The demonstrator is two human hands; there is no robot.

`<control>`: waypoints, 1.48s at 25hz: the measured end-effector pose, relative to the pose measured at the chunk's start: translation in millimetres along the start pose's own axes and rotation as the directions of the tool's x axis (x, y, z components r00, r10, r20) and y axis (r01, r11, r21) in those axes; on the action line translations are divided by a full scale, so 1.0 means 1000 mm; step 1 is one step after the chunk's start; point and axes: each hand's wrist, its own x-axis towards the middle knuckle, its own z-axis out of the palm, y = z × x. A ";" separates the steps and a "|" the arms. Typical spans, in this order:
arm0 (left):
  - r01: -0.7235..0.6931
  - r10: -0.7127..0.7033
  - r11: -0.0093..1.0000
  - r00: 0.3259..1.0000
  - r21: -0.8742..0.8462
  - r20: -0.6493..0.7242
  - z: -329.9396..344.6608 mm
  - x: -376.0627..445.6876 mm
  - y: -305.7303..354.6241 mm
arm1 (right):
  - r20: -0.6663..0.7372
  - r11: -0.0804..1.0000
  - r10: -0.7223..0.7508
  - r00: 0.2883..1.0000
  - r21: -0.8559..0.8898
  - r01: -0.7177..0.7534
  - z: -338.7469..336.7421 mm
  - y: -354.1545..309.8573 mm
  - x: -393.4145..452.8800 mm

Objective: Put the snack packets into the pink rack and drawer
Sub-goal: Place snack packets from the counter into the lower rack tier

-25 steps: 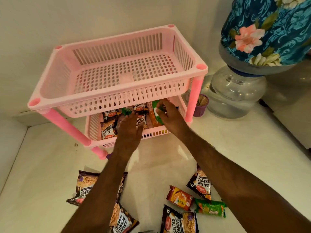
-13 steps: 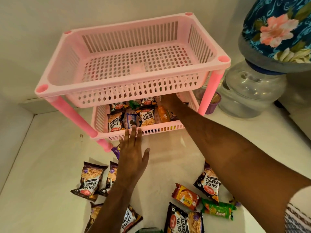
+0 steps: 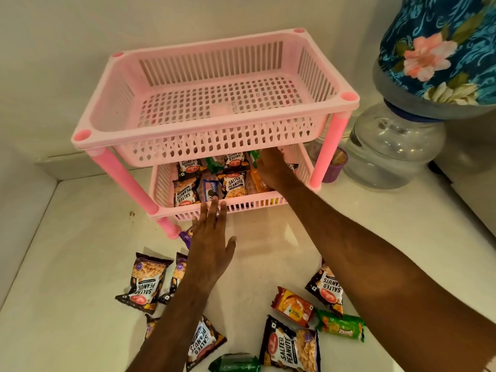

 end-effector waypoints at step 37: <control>-0.007 0.009 1.000 0.999 -0.030 0.052 -0.008 -0.004 0.009 | 0.177 0.796 0.384 0.906 -0.561 -0.227 -0.048 0.094 -0.276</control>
